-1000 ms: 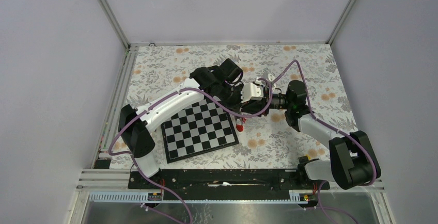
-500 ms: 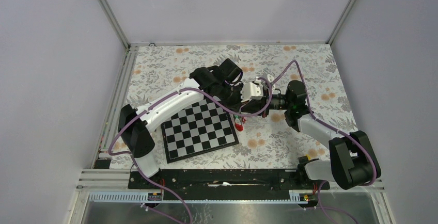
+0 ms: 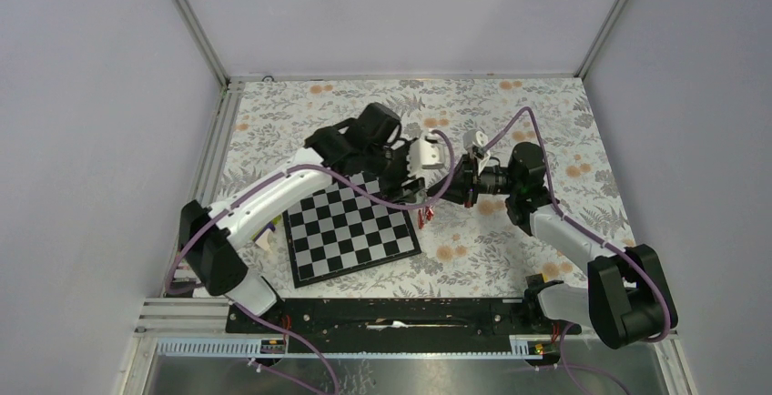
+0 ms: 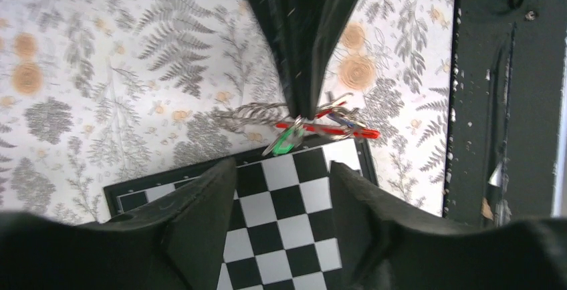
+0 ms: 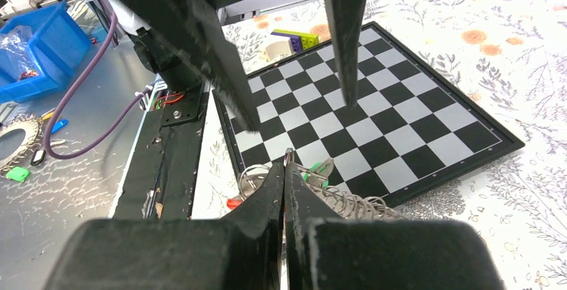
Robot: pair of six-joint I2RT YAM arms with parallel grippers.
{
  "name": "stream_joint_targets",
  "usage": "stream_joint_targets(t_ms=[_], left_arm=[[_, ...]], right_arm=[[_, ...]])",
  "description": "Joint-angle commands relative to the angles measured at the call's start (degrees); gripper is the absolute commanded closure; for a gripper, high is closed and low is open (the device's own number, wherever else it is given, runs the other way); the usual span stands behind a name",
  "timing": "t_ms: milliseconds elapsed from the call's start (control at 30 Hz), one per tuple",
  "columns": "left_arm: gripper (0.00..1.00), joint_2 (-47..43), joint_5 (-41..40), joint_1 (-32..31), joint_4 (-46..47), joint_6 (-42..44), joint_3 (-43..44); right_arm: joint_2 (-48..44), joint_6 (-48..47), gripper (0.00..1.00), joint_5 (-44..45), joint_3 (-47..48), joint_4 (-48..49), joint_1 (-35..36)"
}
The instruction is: Put the keys on the keyring
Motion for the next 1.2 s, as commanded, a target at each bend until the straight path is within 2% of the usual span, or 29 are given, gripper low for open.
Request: stream_joint_targets(t_ms=[0,233,367,533,767,967,1167], left_arm=[[0.34,-6.58,8.47,4.81,10.76,0.72,-5.51],[0.29,-7.78,17.37,6.47,17.18,3.52,-10.74],[0.28,-7.13,18.59,6.46,21.9,3.81,-12.55],[0.32,-4.3,20.06,6.45,21.92,5.13,-11.66],[0.46,-0.98,21.26,6.38,21.35,6.62,-11.03],[0.69,0.66,22.13,6.38,19.81,6.72,-10.07],[0.87,0.92,24.61,6.38,19.84,5.32,-10.46]], right_arm=[[-2.69,4.45,1.0,-0.95,2.04,7.36,-1.27],[-2.76,8.75,1.0,-1.79,1.68,12.06,-1.61],[-2.55,8.79,1.0,-2.07,1.59,12.21,-1.57],[-2.31,8.93,1.0,-2.15,1.44,12.3,-1.61],[-1.95,8.95,1.0,-2.24,1.44,12.23,-1.61],[-1.73,8.53,1.0,-2.16,1.37,11.88,-1.61],[-1.52,7.35,1.0,-2.16,1.37,10.79,-1.69]])
